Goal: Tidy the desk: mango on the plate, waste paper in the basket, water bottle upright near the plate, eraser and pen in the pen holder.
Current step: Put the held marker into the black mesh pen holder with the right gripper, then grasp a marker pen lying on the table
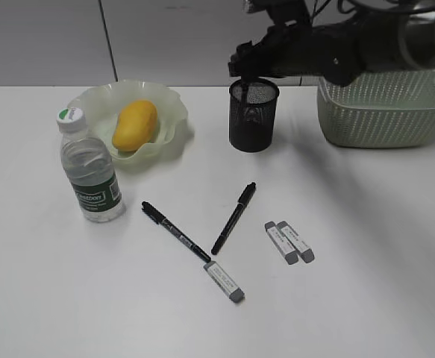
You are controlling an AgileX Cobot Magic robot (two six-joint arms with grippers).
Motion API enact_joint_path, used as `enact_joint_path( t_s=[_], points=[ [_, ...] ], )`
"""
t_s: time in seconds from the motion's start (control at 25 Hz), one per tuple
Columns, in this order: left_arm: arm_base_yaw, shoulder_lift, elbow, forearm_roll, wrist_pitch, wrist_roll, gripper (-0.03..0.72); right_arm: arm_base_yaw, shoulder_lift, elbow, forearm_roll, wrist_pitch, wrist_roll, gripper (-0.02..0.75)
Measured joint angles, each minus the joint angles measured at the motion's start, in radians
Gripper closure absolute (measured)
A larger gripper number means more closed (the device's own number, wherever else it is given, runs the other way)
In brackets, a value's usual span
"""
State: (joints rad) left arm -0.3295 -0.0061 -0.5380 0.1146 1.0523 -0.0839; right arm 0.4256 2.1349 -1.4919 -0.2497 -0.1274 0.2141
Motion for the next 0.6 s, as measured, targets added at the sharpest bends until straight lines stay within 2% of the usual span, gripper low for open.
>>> enact_joint_path(
  t_s=[0.12,0.24,0.44,0.6],
  points=[
    [0.000,0.000,0.000,0.000,0.000,0.000,0.447,0.000,-0.118,0.003,-0.005,0.238,-0.021,0.151],
    [0.000,0.000,0.000,0.000,0.000,0.000,0.447,0.002,-0.283,0.047,-0.017,0.476,-0.093,0.193],
    [0.000,0.000,0.000,-0.001,0.000,0.000,0.447,0.008,-0.653,0.317,0.051,0.817,-0.163,0.279],
    [0.000,0.000,0.000,-0.004,0.000,0.000,0.447,0.010,-0.962,0.521,0.119,1.154,-0.142,0.314]
  ],
)
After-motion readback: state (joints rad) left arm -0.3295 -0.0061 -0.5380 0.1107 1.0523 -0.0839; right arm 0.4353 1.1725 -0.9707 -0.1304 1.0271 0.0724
